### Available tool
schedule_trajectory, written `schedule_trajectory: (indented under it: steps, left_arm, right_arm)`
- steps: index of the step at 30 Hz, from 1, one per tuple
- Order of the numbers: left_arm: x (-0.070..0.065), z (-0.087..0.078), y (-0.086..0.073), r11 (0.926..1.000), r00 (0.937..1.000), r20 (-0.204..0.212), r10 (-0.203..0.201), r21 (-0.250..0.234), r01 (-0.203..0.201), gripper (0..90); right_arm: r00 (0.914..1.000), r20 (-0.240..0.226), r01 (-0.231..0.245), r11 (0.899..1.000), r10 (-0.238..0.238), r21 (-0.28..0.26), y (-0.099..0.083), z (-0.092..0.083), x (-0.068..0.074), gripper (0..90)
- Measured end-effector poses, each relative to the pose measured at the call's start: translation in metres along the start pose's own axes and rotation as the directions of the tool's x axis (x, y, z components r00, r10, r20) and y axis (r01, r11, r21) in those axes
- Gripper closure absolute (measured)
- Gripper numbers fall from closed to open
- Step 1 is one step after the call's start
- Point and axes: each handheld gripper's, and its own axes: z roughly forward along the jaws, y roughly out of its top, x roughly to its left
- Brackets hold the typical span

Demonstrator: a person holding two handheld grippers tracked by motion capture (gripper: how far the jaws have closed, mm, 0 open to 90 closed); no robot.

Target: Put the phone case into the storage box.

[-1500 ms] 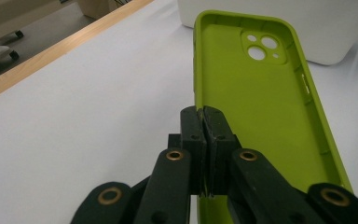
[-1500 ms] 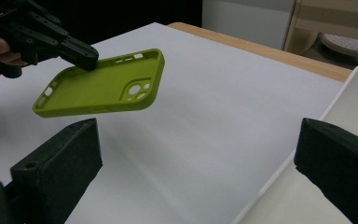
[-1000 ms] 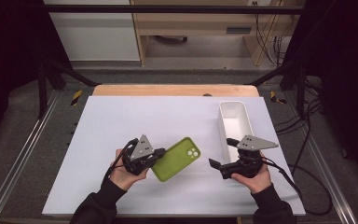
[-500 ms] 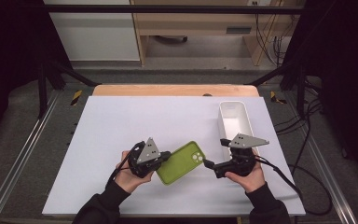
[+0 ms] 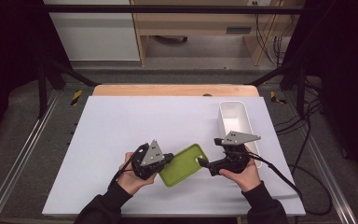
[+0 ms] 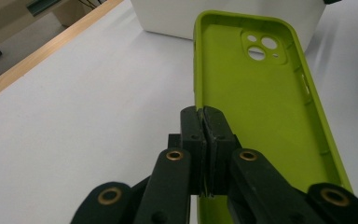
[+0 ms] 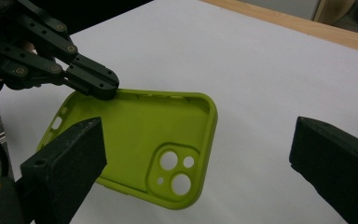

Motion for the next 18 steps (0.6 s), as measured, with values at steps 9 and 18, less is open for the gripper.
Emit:
schedule_trajectory:
  steps: [9,18]
  left_arm:
    - [-0.004,0.002,0.001,0.9999,0.9999,0.004,0.016,0.001,-0.016,87.8]
    - [-0.008,0.001,0.004,0.9996,0.9996,0.011,0.028,-0.005,-0.027,87.8]
  right_arm:
    - [0.9999,-0.013,-0.011,0.999,0.011,0.036,0.001,0.009,-0.001,5.8]
    - [0.9987,-0.036,-0.034,0.997,0.036,0.063,0.001,0.016,-0.005,11.8]
